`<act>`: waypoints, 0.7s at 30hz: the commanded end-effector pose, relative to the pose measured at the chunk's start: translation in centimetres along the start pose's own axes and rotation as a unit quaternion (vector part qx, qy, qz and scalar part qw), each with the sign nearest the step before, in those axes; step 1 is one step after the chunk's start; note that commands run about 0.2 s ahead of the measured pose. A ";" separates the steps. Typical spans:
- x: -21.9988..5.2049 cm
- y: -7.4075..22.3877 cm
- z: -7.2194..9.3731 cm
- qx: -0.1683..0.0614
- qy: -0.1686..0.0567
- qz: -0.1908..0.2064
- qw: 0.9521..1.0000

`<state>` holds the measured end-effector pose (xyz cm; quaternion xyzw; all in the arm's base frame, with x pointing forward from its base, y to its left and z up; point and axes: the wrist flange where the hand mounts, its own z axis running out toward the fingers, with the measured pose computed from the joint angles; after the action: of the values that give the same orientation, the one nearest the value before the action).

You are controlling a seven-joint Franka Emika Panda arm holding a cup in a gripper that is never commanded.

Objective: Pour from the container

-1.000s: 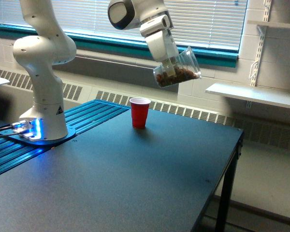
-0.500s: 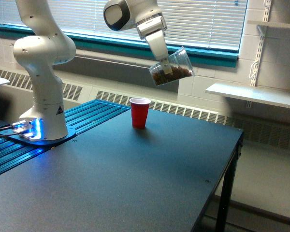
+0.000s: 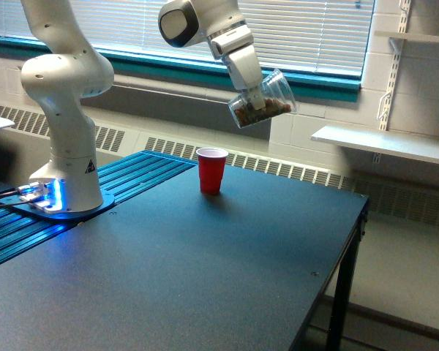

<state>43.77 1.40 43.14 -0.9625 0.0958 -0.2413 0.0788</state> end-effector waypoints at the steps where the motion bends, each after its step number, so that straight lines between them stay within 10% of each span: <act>1: 0.9 -0.3 -0.4 0.009 0.004 -0.082 0.997; 21: -2.3 -0.8 -0.9 0.013 -0.006 -0.115 0.993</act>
<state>42.74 1.46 42.79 -0.9690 0.0044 -0.2386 0.0640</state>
